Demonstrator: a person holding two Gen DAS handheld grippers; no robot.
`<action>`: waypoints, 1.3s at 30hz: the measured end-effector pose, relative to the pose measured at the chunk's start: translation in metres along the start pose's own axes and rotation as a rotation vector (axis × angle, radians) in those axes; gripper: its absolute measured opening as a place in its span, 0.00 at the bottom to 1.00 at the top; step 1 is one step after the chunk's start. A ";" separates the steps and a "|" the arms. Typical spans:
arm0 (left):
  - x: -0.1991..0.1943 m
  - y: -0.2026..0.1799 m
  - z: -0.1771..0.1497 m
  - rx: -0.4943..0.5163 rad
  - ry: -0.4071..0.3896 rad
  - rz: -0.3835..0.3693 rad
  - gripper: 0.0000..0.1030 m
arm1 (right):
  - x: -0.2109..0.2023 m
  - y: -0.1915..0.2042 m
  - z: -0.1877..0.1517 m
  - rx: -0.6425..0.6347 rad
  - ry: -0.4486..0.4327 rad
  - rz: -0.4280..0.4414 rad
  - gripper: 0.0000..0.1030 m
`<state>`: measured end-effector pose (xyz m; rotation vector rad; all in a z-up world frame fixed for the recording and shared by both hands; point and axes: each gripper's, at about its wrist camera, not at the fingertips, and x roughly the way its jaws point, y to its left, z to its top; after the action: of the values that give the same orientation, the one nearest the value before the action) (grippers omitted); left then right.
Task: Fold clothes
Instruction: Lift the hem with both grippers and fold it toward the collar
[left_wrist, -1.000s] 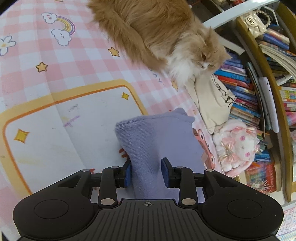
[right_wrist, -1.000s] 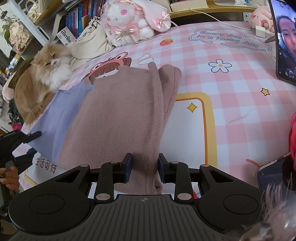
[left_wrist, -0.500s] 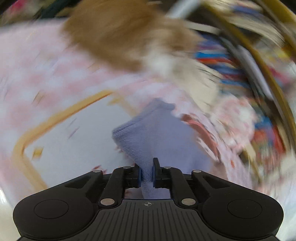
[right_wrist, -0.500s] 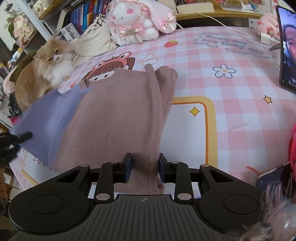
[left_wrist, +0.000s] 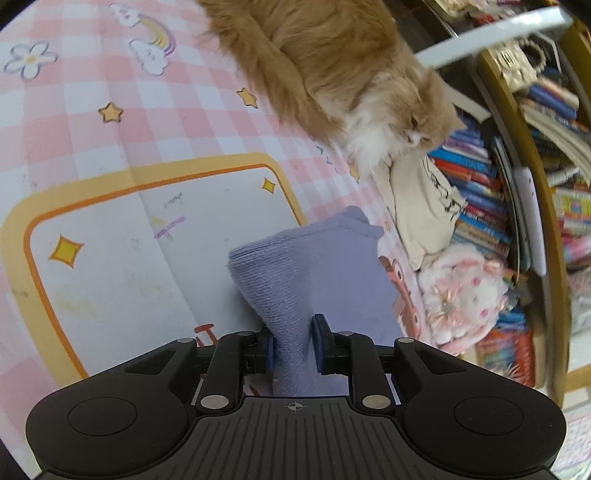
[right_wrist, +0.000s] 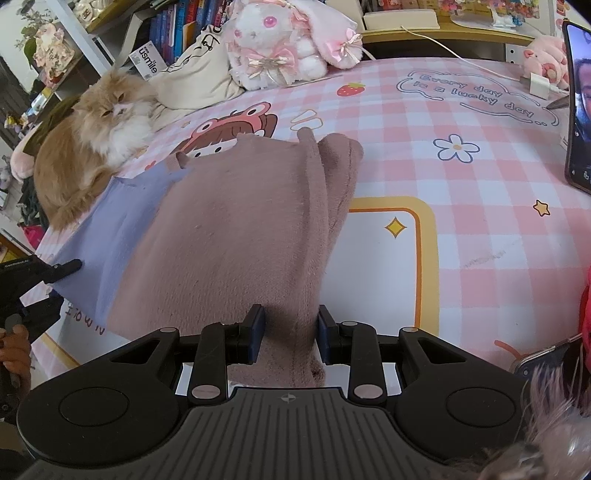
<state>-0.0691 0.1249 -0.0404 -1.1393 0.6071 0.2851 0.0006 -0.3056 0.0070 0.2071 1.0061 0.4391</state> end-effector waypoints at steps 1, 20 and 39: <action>0.000 0.001 0.000 -0.011 -0.001 -0.004 0.18 | 0.000 0.001 0.000 -0.002 0.000 -0.001 0.27; -0.013 0.011 0.030 0.081 -0.085 0.073 0.12 | 0.021 0.034 0.002 -0.173 0.028 0.117 0.27; -0.012 0.008 0.030 0.102 -0.097 0.097 0.12 | 0.011 0.036 0.003 -0.271 -0.014 0.132 0.15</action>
<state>-0.0735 0.1563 -0.0306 -0.9936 0.5852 0.3864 -0.0009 -0.2687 0.0135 0.0330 0.9115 0.6881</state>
